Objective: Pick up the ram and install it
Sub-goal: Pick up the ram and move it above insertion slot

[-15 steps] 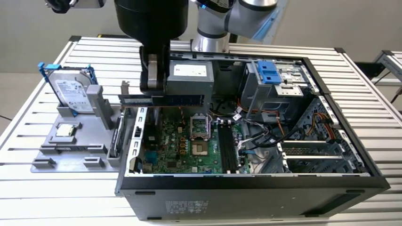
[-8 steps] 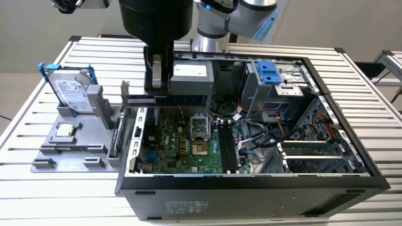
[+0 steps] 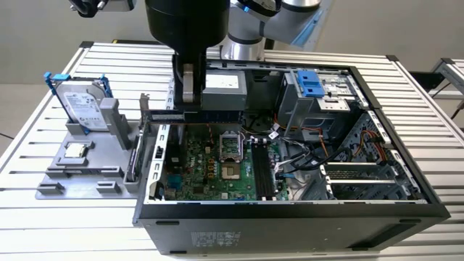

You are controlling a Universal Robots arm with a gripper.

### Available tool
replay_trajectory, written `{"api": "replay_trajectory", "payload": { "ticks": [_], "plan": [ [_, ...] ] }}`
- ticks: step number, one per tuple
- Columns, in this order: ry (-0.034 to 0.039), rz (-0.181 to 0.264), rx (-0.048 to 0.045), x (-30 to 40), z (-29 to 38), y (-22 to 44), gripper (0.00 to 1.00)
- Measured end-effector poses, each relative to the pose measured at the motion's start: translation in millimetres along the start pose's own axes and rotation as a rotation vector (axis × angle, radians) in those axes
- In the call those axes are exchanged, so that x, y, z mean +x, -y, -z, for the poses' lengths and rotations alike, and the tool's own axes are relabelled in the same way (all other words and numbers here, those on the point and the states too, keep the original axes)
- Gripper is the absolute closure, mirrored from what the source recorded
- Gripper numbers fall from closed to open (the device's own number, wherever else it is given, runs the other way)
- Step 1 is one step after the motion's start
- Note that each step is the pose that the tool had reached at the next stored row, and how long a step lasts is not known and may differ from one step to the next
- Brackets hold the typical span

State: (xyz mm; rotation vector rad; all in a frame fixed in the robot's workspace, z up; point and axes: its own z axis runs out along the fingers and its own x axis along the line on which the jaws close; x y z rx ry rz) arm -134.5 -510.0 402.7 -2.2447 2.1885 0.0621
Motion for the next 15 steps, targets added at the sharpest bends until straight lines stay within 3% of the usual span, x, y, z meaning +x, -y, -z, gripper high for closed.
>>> {"api": "replay_trajectory", "payload": {
  "ticks": [15],
  "plan": [
    [-0.0001, 0.0, 0.0, 0.6, -1.1, 21.4, 1.0]
  ]
}}
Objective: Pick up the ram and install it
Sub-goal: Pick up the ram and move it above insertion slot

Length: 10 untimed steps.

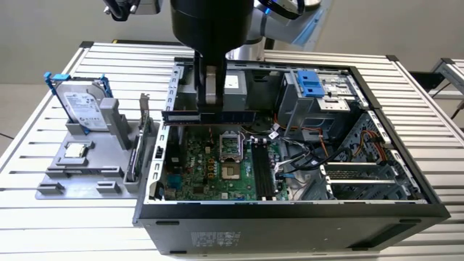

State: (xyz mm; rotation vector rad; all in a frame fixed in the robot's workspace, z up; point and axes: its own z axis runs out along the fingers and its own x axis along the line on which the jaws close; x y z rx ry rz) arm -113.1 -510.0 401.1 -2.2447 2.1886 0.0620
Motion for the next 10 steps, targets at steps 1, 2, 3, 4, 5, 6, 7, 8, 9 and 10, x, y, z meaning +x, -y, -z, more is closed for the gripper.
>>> {"api": "replay_trajectory", "payload": {
  "ticks": [1, 2, 3, 4, 5, 6, 7, 8, 9, 10],
  "plan": [
    [0.0, 0.0, 0.0, 0.0, -0.1, 1.3, 1.0],
    [-0.0001, 0.0, -0.0001, 0.1, -0.1, 2.6, 1.0],
    [-0.0002, 0.0, 0.0, 0.1, -0.2, 4.0, 1.0],
    [-0.0001, 0.0, 0.0, 0.2, -0.3, 5.2, 1.0],
    [-0.0001, 0.0, 0.0, 0.2, -0.4, 6.5, 1.0],
    [-0.0002, 0.0, 0.0, 0.2, -0.5, 7.8, 1.0],
    [-0.0002, 0.0, 0.0, 0.3, -0.6, 9.0, 1.0],
    [-0.0003, 0.0, 0.0, 0.3, -0.7, 10.2, 1.0],
    [-0.0004, 0.0, 0.0, 0.3, -0.8, 11.4, 1.0],
    [-0.0005, 0.0, -0.0001, 0.4, -0.9, 12.5, 1.0]
  ]
}}
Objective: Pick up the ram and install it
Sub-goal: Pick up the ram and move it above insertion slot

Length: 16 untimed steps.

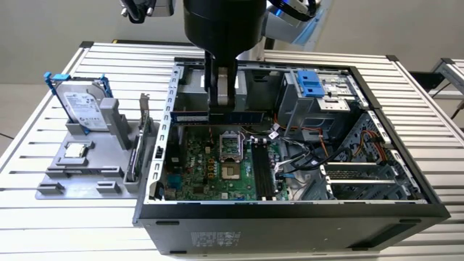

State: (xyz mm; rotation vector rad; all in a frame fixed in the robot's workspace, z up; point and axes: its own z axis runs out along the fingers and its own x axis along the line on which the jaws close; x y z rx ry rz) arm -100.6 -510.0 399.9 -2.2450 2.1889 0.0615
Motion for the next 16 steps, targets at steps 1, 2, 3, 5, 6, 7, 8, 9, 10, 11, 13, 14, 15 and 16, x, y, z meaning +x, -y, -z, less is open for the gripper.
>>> {"api": "replay_trajectory", "payload": {
  "ticks": [1, 2, 3, 5, 6, 7, 8, 9, 10, 11, 13, 14, 15, 16],
  "plan": [
    [0.0, 0.0, 0.0001, 0.0, -0.1, 1.2, 1.0],
    [-0.0001, 0.0, 0.0001, 0.1, -0.2, 2.4, 1.0],
    [-0.0002, 0.0, 0.0, 0.1, -0.3, 3.6, 1.0],
    [-0.0005, 0.0, 0.0, 0.3, -0.6, 11.2, 1.0],
    [-0.0004, 0.0, 0.0, 0.4, -0.7, 12.2, 1.0],
    [-0.0005, 0.0, 0.0, 0.4, -0.7, 13.2, 1.0],
    [-0.0006, 0.0, 0.0, 0.4, -0.8, 14.2, 1.0],
    [-0.0007, 0.0, 0.0, 0.4, -0.8, 15.1, 1.0],
    [-0.0008, 0.0, 0.0, 0.4, -0.9, 16.1, 1.0],
    [-0.0008, 0.0, 0.0, 0.5, -0.9, 17.1, 1.0],
    [-0.001, 0.0, 0.0, 0.5, -1.0, 19.0, 1.0],
    [-0.001, 0.0, 0.0, 0.6, -1.0, 20.0, 1.0],
    [-0.001, 0.0, 0.0, 0.6, -1.1, 21.0, 1.0],
    [-0.001, 0.0, 0.0001, 0.6, -1.2, 22.1, 1.0]
  ]
}}
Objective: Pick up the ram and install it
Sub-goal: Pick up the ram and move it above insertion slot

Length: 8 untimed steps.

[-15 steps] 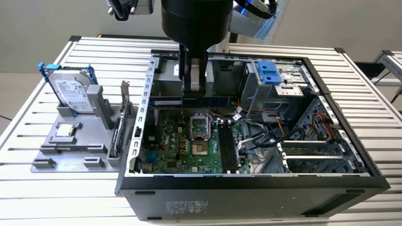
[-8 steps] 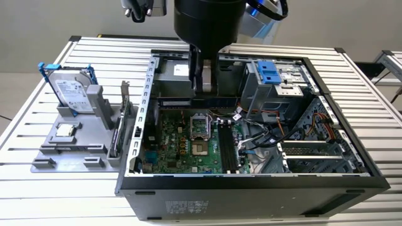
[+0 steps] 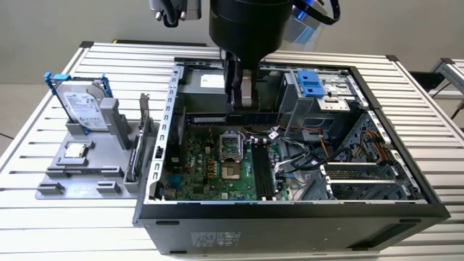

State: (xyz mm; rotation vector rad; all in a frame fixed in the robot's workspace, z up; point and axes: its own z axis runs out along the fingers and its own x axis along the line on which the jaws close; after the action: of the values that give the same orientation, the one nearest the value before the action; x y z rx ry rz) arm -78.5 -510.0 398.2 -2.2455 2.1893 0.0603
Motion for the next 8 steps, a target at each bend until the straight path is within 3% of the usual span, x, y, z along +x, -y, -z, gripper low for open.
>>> {"api": "replay_trajectory", "payload": {
  "ticks": [8],
  "plan": [
    [-0.0003, 0.0, -0.0001, 0.2, -0.4, 7.5, 1.0]
  ]
}}
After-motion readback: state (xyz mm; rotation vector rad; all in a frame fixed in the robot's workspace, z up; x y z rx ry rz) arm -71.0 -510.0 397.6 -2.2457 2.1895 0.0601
